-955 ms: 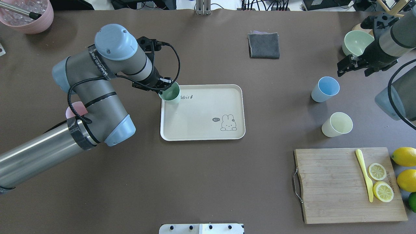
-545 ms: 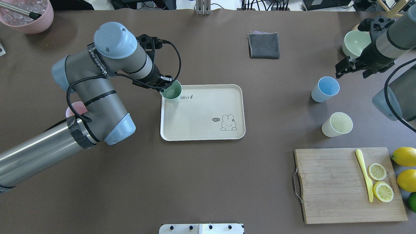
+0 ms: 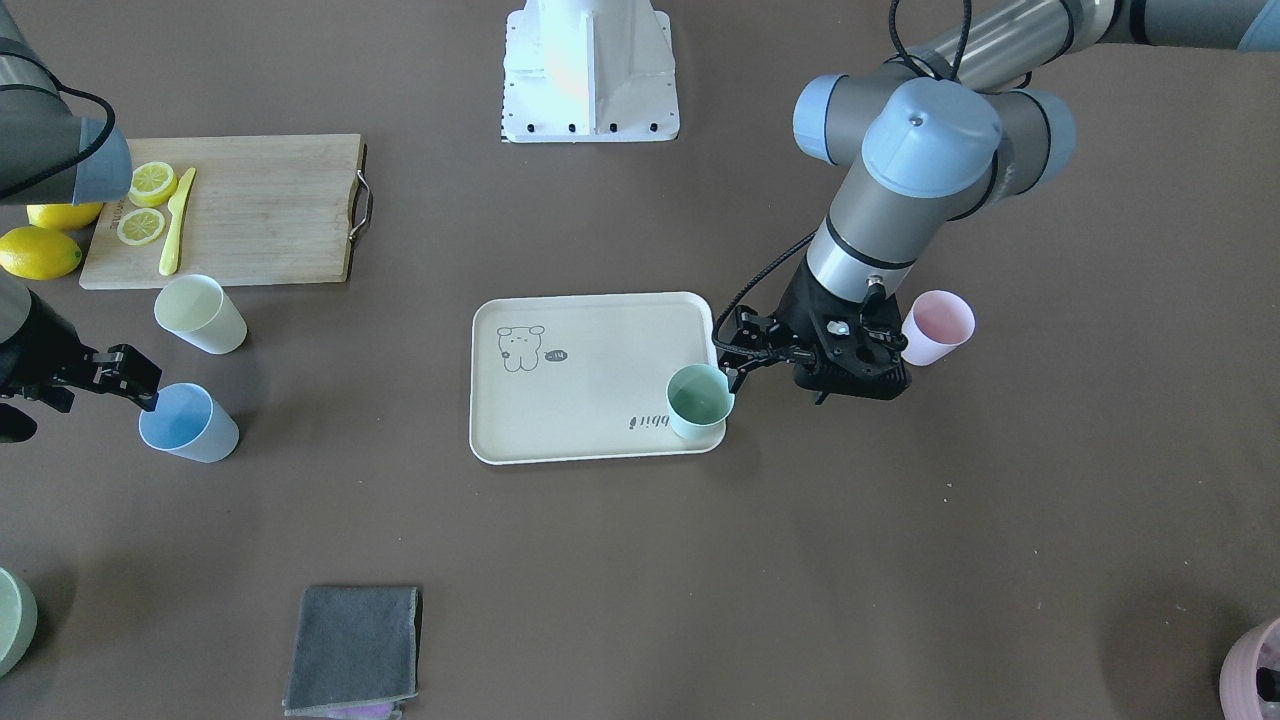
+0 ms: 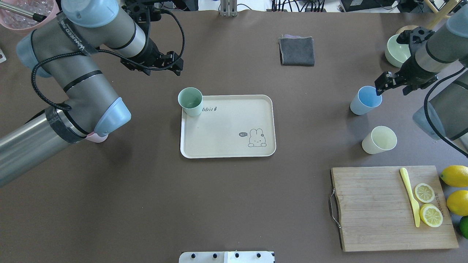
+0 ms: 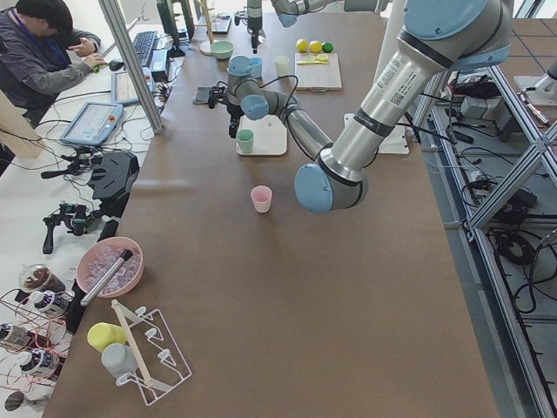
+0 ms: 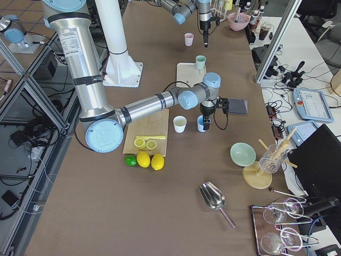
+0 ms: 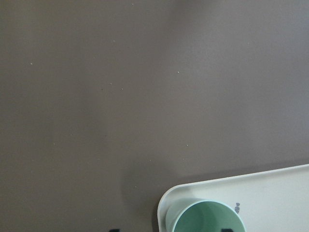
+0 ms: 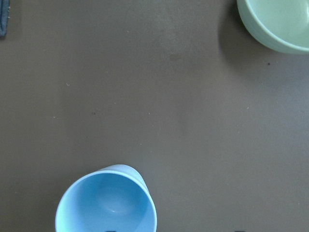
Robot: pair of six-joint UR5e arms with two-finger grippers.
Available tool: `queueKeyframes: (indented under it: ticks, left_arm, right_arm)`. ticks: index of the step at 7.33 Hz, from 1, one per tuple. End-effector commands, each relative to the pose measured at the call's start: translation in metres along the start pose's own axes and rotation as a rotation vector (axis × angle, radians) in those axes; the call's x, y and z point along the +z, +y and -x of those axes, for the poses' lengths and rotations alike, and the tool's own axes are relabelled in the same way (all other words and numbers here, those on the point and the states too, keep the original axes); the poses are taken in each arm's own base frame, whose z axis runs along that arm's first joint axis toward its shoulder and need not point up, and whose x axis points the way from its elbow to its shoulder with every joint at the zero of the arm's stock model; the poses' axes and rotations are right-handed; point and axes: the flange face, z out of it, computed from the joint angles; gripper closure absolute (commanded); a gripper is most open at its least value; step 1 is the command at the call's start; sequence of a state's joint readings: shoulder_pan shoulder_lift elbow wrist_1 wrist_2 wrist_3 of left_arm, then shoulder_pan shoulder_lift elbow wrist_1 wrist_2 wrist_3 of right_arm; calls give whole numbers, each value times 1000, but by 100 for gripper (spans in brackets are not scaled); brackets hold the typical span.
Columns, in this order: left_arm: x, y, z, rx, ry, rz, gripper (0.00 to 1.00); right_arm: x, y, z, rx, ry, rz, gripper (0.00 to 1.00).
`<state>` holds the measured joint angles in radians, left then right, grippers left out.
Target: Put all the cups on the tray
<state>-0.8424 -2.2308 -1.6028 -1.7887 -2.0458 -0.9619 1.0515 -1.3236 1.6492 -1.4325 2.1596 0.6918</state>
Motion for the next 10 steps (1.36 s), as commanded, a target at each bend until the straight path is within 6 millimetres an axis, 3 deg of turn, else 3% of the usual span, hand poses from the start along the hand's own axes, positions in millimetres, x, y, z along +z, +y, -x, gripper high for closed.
queueKeyframes:
  ticks: [1,2,3,4,5,7,8,10]
  left_arm:
    - [-14,5,19,36,1,-12,2]
    - [-14,4,20,43,0,-12,2]
    - [-12,5,24,42,-4,-11,2]
    - [-13,5,27,39,-7,-12,2]
    - [-17,0,35,65,-14,-20,2]
    - [-25,-8,73,80,-23,-4,2]
    - [-35,-5,109,110,-23,16,2]
    - [-35,25,178,155,-62,48,2]
  right_arm:
    - [29,1,3,15,-25,-19,30]
    - [49,3,4,21,-43,-27,38]
    - [44,4,8,103,-61,-40,98]
    - [37,6,15,135,-73,-51,100]
    - [16,9,32,129,-104,-67,100]
    - [-4,7,68,189,-152,-84,100]
    - [-16,5,96,211,-185,-90,100]
    - [-34,4,188,322,-222,-70,100]
